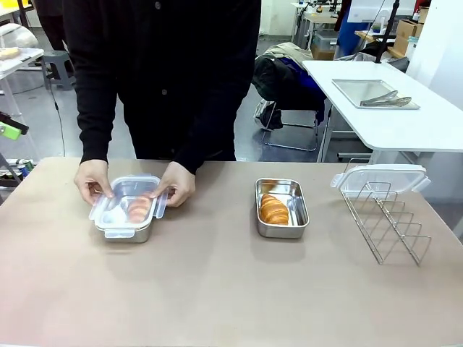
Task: Place the bread in airtight containers.
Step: Pick up one Airtight Container lid and hand it to the human.
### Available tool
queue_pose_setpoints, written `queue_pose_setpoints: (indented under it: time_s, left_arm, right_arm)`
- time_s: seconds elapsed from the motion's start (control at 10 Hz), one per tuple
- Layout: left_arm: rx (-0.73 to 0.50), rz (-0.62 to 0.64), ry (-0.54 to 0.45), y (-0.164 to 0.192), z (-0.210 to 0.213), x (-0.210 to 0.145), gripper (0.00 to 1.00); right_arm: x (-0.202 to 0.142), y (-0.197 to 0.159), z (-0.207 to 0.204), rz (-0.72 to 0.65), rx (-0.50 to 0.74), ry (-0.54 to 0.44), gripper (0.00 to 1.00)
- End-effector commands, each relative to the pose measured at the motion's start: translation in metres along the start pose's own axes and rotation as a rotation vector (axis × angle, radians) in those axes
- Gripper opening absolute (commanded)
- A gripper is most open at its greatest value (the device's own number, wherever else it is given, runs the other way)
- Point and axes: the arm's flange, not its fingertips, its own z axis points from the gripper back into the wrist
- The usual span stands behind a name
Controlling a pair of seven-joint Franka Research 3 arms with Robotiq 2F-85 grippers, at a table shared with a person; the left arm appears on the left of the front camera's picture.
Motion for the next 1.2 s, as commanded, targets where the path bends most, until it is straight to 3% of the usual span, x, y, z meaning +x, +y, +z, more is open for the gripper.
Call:
queue_pose_setpoints:
  time_s: [0.0,0.3,0.5,0.6,0.8,1.1]
  left_arm:
    - [0.000,-0.009,0.007,-0.001,-0.001,0.001,1.00]
    - [0.000,-0.009,0.007,-0.001,-0.001,0.001,1.00]
    - [0.000,-0.009,0.007,-0.001,-0.001,0.001,1.00]
    - [0.000,-0.009,0.007,-0.001,-0.001,0.001,1.00]
    - [0.000,-0.009,0.007,-0.001,-0.001,0.001,1.00]
    - [0.000,-0.009,0.007,-0.001,-0.001,0.001,1.00]
  right_arm:
    - [0.000,0.000,0.000,0.000,-0.001,-0.001,1.00]
    - [0.017,-0.039,-0.069,0.183,0.045,0.513,1.00]
    - [0.006,-0.052,-0.110,0.306,0.087,0.789,1.00]
    - [-0.001,-0.056,-0.123,0.376,0.110,0.879,1.00]
    - [-0.009,-0.054,-0.137,0.475,0.136,0.925,1.00]
    - [-0.031,-0.046,-0.163,0.576,0.138,0.912,1.00]
